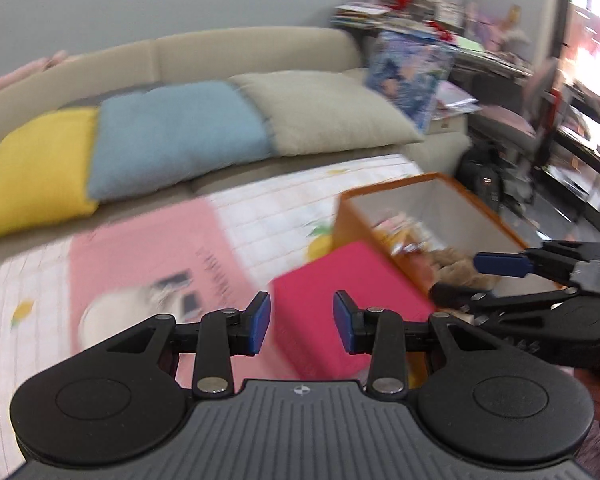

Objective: Organize soft objects
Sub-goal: 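Withdraw both open tools from the box toward the white bagged items, then grasp the white ribbon-tied bag with the left tool while the right tool reaches the white slipper, then hold the bag in the left tool while the right tool grasps the white slipper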

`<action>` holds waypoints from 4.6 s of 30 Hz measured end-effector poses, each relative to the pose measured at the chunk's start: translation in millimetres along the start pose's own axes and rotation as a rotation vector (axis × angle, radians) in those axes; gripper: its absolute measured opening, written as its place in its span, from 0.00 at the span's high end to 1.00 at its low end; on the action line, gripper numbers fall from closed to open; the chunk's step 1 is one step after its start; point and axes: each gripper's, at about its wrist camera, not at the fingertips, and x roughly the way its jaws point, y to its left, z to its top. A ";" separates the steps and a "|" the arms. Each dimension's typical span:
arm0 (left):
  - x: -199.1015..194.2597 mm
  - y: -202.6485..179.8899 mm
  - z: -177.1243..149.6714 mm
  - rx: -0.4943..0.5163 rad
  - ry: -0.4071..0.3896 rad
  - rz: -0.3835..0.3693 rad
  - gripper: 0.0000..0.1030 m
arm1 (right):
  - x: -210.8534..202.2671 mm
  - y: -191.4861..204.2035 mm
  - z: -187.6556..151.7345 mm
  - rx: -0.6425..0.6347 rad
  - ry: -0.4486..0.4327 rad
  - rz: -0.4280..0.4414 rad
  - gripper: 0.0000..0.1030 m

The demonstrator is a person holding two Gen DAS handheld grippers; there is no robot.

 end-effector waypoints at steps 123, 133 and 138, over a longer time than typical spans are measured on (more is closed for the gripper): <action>10.2 117.4 -136.5 -0.351 0.313 0.208 0.51 | 121.1 183.9 -71.9 -0.362 0.197 0.318 0.06; 11.7 118.1 -137.4 -0.354 0.313 0.208 0.51 | 133.2 186.3 -93.7 -0.328 0.266 0.318 0.19; 12.9 117.7 -138.1 -0.354 0.319 0.209 0.51 | 125.7 186.9 -94.4 -0.324 0.263 0.321 0.44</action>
